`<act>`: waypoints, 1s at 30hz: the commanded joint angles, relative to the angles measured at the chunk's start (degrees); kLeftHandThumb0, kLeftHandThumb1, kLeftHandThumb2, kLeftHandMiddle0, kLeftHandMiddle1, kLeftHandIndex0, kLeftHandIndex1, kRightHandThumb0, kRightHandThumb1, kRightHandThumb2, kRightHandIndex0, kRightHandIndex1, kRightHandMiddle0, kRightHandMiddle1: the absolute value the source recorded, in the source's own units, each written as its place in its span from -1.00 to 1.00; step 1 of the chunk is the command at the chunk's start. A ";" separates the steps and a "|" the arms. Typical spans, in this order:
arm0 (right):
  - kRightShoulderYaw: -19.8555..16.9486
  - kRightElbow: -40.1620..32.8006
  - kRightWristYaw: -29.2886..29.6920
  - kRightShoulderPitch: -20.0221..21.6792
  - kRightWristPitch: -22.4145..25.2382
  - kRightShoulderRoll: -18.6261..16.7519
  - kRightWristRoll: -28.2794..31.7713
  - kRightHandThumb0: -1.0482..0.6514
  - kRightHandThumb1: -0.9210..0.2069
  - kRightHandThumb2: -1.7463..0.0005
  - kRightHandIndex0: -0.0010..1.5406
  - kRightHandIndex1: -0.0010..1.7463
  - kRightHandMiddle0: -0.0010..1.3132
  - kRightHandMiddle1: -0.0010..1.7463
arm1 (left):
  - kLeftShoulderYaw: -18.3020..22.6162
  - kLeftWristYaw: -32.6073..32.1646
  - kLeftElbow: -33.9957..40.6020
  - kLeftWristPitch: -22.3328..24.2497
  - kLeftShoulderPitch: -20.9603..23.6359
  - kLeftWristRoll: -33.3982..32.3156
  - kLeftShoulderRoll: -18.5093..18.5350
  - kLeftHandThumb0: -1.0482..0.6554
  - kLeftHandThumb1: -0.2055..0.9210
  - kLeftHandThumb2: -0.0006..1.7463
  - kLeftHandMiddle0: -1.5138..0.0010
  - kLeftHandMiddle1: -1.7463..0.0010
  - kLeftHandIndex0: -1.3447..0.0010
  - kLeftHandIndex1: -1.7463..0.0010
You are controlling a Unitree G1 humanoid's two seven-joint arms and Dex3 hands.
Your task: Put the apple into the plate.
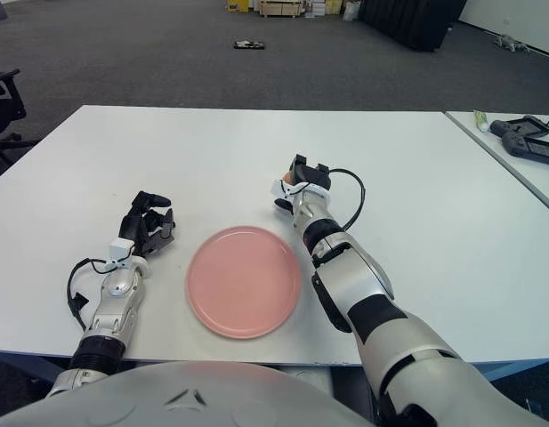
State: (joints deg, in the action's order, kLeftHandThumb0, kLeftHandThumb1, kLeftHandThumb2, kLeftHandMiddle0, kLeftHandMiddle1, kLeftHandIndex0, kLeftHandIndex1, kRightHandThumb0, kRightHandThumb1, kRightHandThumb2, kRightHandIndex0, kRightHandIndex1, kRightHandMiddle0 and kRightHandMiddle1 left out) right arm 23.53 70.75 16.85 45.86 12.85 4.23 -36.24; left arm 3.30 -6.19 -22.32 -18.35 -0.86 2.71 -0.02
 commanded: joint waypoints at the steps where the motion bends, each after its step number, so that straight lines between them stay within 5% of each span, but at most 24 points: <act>1: -0.48 1.76 -1.35 -2.64 1.31 0.23 1.53 -0.25 -0.22 -0.23 -0.97 0.78 -0.38 0.98 | 0.53 -0.17 -1.21 1.56 -1.23 -0.18 0.33 -0.22 0.54 0.02 0.32 -1.00 0.47 -1.00; 3: -0.29 1.66 -1.10 -2.52 1.48 0.31 1.35 -0.26 -0.20 -0.26 -0.87 0.84 -0.32 0.99 | 0.60 0.11 -1.23 1.25 -1.26 -0.46 0.33 -0.22 0.54 0.01 0.32 -1.00 0.48 -1.00; 7: -0.75 1.31 1.82 -2.73 1.48 0.25 1.54 0.12 0.11 -0.46 -0.23 0.75 -0.26 1.00 | 0.62 0.25 -1.23 0.83 -1.33 -0.57 0.35 -0.22 0.57 -0.01 0.31 -1.00 0.49 -1.00; 12: -1.74 0.99 5.24 -3.20 0.63 0.03 2.67 0.21 0.39 -0.67 0.06 0.76 -0.18 1.00 | 0.55 -0.25 -0.83 1.75 -1.45 -0.03 0.45 -0.22 0.58 -0.02 0.30 -1.00 0.50 -1.00; 19: -7.25 -1.26 11.22 -4.81 -4.23 -0.84 7.96 0.23 0.54 -0.80 0.13 0.83 -0.12 1.00 | 0.69 -0.01 -0.51 2.18 -1.60 -0.34 0.26 -0.22 0.59 -0.03 0.31 -1.00 0.50 -1.00; 25: -12.79 -2.61 9.89 -6.12 -11.31 -0.66 14.25 0.23 0.57 -0.84 0.13 0.86 -0.10 1.00 | 0.74 0.01 -0.49 1.83 -1.66 -0.22 0.25 -0.22 0.58 -0.02 0.31 -1.00 0.49 -1.00; 30: -27.77 -11.12 -3.77 -10.97 -24.31 -1.95 33.52 0.23 0.59 -0.86 0.12 0.88 -0.08 1.00 | 0.69 0.13 -0.81 1.18 -1.66 0.05 0.41 -0.22 0.57 -0.01 0.29 -1.00 0.49 -1.00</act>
State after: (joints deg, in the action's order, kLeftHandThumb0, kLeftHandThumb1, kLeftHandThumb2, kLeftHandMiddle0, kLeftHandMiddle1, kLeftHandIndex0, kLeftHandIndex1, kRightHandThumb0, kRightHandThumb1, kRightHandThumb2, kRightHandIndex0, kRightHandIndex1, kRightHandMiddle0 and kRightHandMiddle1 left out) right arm 3.41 63.57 20.89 38.35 -5.38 3.83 -13.18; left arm 3.96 -6.13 -21.47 -18.55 -1.46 2.66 0.11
